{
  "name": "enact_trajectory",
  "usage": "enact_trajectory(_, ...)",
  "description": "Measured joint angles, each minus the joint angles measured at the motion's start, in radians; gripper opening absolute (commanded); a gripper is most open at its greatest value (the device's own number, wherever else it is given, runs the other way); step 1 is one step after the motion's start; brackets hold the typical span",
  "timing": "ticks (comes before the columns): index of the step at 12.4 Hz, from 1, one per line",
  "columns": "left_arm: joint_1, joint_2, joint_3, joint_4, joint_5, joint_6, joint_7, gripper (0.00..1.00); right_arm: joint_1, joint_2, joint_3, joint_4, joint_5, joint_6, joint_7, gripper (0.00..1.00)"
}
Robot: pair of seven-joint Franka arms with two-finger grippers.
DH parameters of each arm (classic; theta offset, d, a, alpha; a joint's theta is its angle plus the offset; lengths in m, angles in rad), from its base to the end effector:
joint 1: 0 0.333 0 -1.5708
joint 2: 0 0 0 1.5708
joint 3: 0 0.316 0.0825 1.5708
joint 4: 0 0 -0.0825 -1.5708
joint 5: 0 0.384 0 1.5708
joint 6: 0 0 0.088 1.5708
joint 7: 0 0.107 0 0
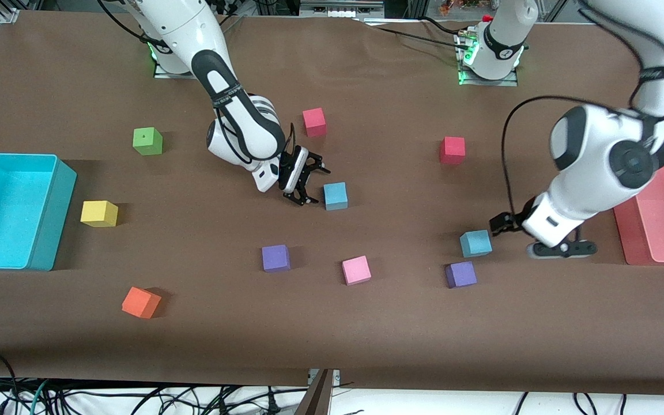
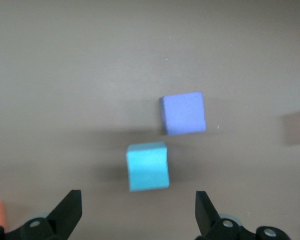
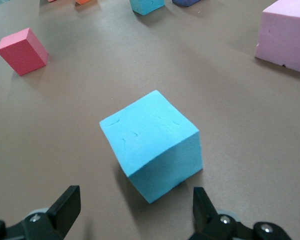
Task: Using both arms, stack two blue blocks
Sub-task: 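Reach the left gripper to the second light-blue cube and grasp it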
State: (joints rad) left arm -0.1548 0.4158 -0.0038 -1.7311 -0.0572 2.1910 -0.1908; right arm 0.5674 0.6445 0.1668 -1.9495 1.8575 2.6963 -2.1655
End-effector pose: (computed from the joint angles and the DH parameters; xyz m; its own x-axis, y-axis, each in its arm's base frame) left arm 0.6541 -0.1065 0.3458 0.9973 0.0656 0.0331 0.0637 -0.9964 0.0568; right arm 0.4582 0.3710 0.1332 0.3960 0.5697 0.7202 0.9088 -0.3556 -0.2184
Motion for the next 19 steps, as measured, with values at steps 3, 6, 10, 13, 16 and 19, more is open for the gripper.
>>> enact_trajectory(3,-0.025,0.104,0.0,-0.002,0.0,0.091,-0.01,1.0,0.0,0.004,-0.002,0.002,0.011,-0.015,-0.018,0.99)
enact_trajectory(6,-0.026,0.145,0.001,-0.041,0.0,0.164,-0.012,1.0,0.0,0.008,-0.003,0.003,0.015,-0.054,-0.04,0.99)
enact_trajectory(10,-0.026,0.158,0.002,-0.1,0.0,0.208,-0.014,1.0,0.0,0.012,-0.005,0.003,0.015,-0.057,-0.051,0.99)
enact_trajectory(13,-0.026,0.167,0.002,-0.113,-0.007,0.213,-0.017,0.81,0.0,0.012,-0.011,0.004,0.015,-0.058,-0.053,0.99)
enact_trajectory(16,-0.026,0.177,0.002,-0.116,-0.008,0.226,-0.018,0.24,0.0,0.012,-0.011,0.004,0.017,-0.059,-0.063,0.99)
enact_trajectory(19,-0.026,0.174,0.003,-0.115,-0.008,0.227,-0.018,0.0,0.0,0.012,-0.011,0.004,0.021,-0.059,-0.075,0.99)
